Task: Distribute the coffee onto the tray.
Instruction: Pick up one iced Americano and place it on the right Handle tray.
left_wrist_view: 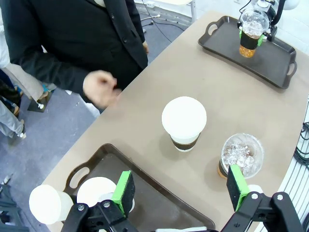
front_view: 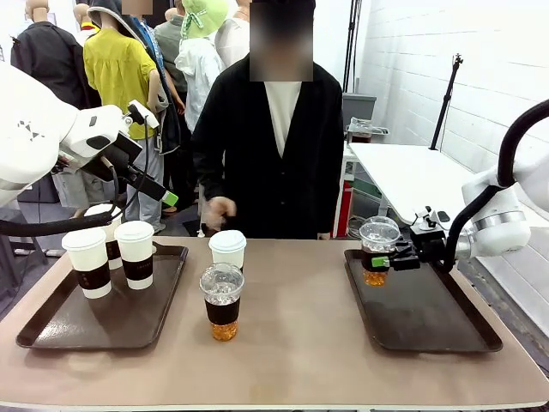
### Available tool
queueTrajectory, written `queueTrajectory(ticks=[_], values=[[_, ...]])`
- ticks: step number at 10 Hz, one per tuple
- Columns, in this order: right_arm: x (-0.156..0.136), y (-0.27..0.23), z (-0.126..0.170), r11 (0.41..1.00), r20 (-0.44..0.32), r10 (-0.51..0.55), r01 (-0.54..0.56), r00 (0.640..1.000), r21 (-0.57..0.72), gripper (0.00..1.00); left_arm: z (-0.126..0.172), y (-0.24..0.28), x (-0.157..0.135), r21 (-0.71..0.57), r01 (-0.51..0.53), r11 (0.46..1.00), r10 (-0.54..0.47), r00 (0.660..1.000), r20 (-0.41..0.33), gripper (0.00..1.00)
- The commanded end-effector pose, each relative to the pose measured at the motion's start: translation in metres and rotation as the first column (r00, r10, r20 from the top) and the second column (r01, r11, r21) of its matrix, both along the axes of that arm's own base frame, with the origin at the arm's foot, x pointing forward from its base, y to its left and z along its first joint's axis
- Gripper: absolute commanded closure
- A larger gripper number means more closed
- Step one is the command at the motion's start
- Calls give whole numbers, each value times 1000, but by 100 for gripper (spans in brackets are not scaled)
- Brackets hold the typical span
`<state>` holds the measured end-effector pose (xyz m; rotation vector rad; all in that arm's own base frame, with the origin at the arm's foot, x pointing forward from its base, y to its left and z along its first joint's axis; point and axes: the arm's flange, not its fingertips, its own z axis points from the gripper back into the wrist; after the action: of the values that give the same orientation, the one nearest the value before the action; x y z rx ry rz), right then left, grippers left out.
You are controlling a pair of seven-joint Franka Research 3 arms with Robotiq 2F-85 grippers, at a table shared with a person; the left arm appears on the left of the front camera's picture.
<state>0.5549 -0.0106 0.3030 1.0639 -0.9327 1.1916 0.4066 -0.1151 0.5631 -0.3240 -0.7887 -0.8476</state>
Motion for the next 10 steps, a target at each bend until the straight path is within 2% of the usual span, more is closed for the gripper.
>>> queueTrajectory(ticks=[1,4,5,8,10], values=[[16,-11,-3,998,20,53,-53,998,21,32,-1,2,0,-8,3,1000,-3,1000,-7,0],[23,-18,-15,997,10,63,-63,998,36,32,-1,2,0,-8,3,1000,-3,1000,-7,0],[17,-13,-19,1000,2,26,-26,1000,9,32,-1,2,0,-8,3,1000,-3,1000,-7,0],[17,-13,-19,1000,2,26,-26,1000,9,32,-1,2,0,-8,3,1000,-3,1000,-7,0],[25,-17,-31,999,-20,26,-25,999,36,32,-1,2,0,-8,3,1000,-3,1000,-7,0]])
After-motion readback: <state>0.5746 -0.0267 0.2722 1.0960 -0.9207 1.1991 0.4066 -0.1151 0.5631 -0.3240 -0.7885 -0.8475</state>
